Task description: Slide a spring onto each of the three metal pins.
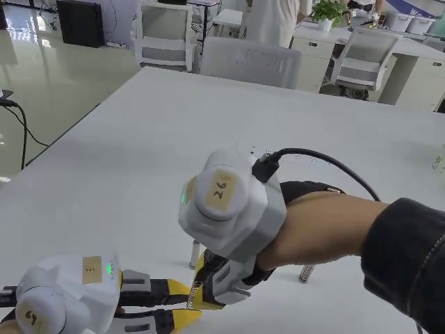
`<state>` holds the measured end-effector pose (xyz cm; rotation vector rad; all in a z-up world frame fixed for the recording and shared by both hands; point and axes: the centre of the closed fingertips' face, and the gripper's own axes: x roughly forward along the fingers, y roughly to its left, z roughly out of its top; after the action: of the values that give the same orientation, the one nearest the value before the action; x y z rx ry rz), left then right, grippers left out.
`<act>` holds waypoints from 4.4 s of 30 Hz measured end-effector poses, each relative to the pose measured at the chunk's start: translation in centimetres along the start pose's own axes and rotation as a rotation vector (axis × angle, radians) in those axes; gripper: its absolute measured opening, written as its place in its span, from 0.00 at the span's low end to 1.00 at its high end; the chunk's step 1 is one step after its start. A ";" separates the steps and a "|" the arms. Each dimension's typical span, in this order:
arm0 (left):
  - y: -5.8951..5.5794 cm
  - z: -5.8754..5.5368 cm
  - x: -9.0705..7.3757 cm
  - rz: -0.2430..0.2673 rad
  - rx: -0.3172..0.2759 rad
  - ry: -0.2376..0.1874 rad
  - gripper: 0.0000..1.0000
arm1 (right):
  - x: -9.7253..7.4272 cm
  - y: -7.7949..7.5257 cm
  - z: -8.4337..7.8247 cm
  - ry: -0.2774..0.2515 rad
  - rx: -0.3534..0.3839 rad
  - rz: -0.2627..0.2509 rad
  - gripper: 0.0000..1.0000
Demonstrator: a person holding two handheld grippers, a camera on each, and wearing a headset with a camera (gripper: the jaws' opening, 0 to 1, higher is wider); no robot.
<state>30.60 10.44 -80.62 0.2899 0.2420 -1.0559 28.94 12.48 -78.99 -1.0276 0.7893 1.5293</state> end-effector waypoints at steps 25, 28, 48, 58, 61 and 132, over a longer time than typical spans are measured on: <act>0.1 0.5 0.1 0.004 0.012 -0.006 0.05 | 0.5 -0.4 -0.5 0.017 0.023 0.001 0.09; 0.3 0.3 0.0 0.012 0.000 -0.006 0.09 | 0.4 -0.5 -0.4 0.016 0.022 -0.002 0.09; 2.0 -1.4 -1.1 0.086 -0.066 0.020 0.29 | -0.2 -1.5 -1.1 0.019 0.040 -0.029 0.09; 2.7 -1.8 -1.5 0.120 -0.090 0.023 0.40 | -0.7 -2.1 -1.2 0.016 0.049 -0.044 0.09; 2.9 -1.8 -1.5 0.129 -0.093 0.024 0.44 | -0.8 -2.3 -1.3 0.014 0.051 -0.048 0.09; 3.0 -2.3 -2.1 0.142 -0.158 0.022 0.71 | 1.4 -9.9 -0.8 0.056 0.039 -0.119 0.09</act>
<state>32.11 14.35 -81.75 0.1732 0.3182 -0.8879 38.71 14.31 -80.18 -1.0736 0.7806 1.3841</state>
